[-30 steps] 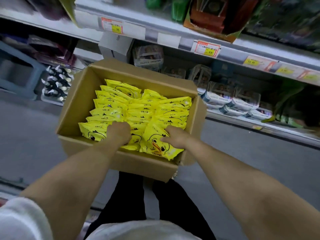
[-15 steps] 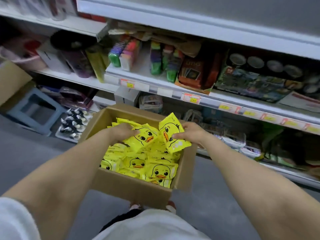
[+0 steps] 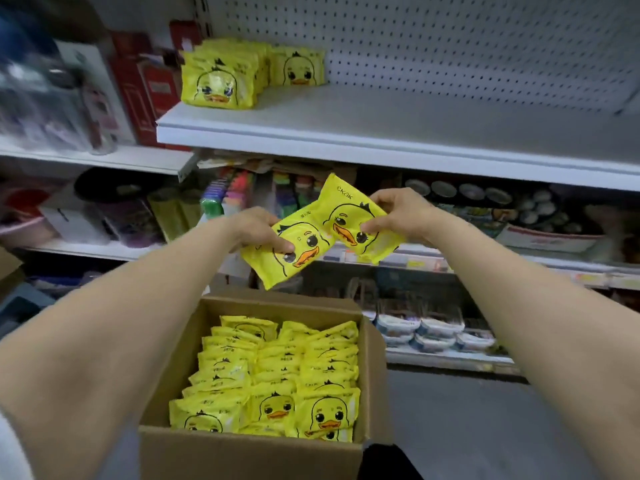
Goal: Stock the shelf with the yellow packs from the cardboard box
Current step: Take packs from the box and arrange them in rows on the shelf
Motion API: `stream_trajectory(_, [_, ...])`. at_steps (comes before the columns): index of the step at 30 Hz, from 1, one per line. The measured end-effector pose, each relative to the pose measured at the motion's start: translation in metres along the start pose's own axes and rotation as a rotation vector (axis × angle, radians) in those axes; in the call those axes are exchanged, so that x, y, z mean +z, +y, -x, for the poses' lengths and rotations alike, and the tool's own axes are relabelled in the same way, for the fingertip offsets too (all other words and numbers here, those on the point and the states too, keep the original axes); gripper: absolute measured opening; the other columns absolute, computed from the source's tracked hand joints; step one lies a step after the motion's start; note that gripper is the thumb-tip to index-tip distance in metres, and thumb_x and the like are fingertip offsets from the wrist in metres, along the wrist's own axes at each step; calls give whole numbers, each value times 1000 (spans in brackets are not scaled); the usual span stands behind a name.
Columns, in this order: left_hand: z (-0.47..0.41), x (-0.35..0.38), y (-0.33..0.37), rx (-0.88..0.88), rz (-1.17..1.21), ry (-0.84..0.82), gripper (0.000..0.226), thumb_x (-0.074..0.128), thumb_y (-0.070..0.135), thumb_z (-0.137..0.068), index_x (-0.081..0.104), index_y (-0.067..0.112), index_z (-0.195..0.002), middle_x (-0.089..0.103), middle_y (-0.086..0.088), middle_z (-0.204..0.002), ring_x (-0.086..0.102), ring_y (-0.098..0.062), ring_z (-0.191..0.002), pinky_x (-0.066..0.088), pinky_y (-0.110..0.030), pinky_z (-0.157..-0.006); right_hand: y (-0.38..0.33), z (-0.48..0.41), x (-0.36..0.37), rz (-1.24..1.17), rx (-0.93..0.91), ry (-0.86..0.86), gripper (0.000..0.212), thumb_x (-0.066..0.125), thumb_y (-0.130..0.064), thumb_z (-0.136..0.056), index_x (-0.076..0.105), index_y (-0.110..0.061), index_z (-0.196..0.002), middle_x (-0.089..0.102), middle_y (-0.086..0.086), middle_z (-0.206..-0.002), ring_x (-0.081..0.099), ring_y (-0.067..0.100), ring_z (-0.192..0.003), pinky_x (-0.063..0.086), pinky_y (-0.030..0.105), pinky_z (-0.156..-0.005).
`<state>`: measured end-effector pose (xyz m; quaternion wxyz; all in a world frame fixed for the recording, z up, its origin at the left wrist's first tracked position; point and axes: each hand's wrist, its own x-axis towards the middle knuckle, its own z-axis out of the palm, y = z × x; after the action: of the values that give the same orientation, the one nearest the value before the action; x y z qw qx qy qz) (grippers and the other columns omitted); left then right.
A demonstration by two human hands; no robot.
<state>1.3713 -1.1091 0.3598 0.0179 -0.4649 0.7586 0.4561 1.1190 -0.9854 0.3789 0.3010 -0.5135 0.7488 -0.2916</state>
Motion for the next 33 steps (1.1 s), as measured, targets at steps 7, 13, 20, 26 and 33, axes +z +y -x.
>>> stream_trajectory(7, [-15,-73,60,154,-286,116,31,84,23,-74,68,17,-100,72,-4,-98,67,-17,-79,51,-24,-59,-58,-30,-64,125,-128,92,46,90,-22,-67,73,-21,-109,75,-5,-104,71,16,-99,54,42,-96])
stream_trajectory(13, [-41,-120,101,229,-398,255,35,85,28,-73,68,27,-103,69,-1,-104,63,-22,-94,49,-29,-79,-85,-69,-112,190,-184,116,39,91,-27,-66,66,-25,-96,75,-6,-104,70,14,-98,54,41,-96])
stream_trajectory(20, [-94,-171,144,186,-417,397,69,83,38,-74,55,8,-129,60,-5,-118,55,-27,-106,45,-33,-84,-105,-132,-160,316,-280,188,42,90,-30,-67,67,-28,-103,72,-9,-99,68,13,-94,57,37,-88])
stream_trajectory(26, [-162,-188,166,132,-666,364,81,74,47,-80,38,17,-147,41,-5,-149,42,-26,-133,40,-35,-104,-93,-192,-176,447,-306,117,33,84,-33,-72,67,-34,-101,69,-13,-98,64,10,-91,45,23,-72])
stream_trajectory(33, [-235,-209,176,197,-735,392,61,79,31,-77,54,15,-132,55,-3,-130,52,-26,-115,44,-32,-88,-77,-256,-178,348,-355,67,29,87,-28,-71,72,-31,-96,72,-15,-94,67,4,-88,48,18,-67])
